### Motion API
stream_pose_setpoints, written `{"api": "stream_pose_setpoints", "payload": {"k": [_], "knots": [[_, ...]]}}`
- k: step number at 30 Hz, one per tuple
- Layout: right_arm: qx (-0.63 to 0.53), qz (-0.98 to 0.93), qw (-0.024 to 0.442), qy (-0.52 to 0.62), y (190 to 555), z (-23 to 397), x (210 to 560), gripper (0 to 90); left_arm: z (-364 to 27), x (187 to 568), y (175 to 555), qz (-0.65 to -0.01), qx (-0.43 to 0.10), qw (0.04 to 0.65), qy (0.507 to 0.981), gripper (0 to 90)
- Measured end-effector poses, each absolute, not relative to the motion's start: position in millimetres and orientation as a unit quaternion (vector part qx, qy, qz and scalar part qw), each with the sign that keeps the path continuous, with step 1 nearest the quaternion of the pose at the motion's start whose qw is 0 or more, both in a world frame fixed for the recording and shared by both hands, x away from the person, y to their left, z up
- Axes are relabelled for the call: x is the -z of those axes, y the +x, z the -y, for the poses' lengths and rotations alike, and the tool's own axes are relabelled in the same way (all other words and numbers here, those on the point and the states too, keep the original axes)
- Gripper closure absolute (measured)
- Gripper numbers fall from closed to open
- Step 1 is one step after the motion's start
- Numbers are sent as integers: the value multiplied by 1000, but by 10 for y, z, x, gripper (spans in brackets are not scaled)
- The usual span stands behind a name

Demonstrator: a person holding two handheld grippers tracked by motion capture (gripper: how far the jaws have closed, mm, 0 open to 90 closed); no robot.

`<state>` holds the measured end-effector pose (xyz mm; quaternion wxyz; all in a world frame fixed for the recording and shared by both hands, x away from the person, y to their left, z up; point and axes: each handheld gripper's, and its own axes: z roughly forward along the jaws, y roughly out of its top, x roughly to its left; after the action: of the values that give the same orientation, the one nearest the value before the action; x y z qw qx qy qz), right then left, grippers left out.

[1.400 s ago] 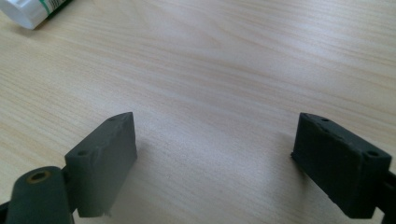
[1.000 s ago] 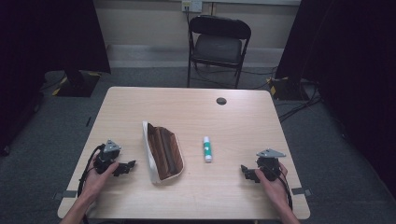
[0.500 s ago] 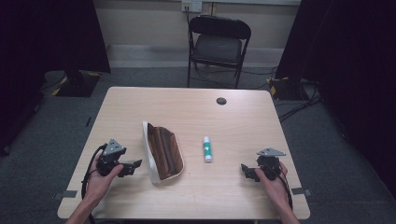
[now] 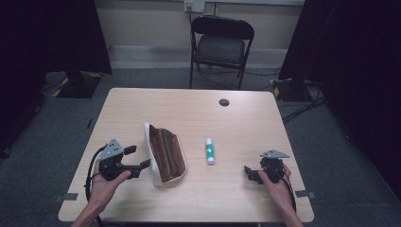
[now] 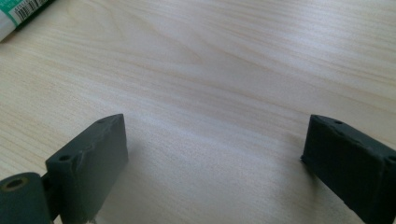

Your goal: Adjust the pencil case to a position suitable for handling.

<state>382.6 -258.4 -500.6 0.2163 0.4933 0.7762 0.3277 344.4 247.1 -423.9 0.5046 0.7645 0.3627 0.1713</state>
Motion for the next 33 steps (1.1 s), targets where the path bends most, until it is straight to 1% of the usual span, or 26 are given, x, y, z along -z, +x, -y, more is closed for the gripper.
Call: {"api": "stream_pose_setpoints", "payload": {"k": [2, 4, 8, 11, 16, 20, 33], "knots": [[-328, -776, 216, 493, 3826, 2584, 5006, 55, -2421, 4215, 3427, -358, -169, 505, 767, 183], [-328, -776, 216, 493, 3826, 2584, 5006, 55, -2338, 4213, 3402, -352, -161, 503, 772, 153], [-328, -776, 216, 493, 3826, 2585, 5006, 55, -2201, 4233, 3366, -341, -171, 491, 783, 157], [-328, -776, 216, 493, 3826, 2585, 5006, 56, -2164, 4283, 3377, -360, -177, 475, 783, 159], [-328, -776, 216, 493, 3826, 2585, 5006, 55, -2148, 4336, 3401, -368, -178, 461, 788, 172], [-328, -776, 216, 493, 3826, 2585, 5006, 55, -2144, 4359, 3408, -362, -172, 461, 792, 222], [-328, -776, 216, 493, 3826, 2584, 5006, 56, -2298, 4391, 3468, -361, -177, 459, 792, 523]]}}
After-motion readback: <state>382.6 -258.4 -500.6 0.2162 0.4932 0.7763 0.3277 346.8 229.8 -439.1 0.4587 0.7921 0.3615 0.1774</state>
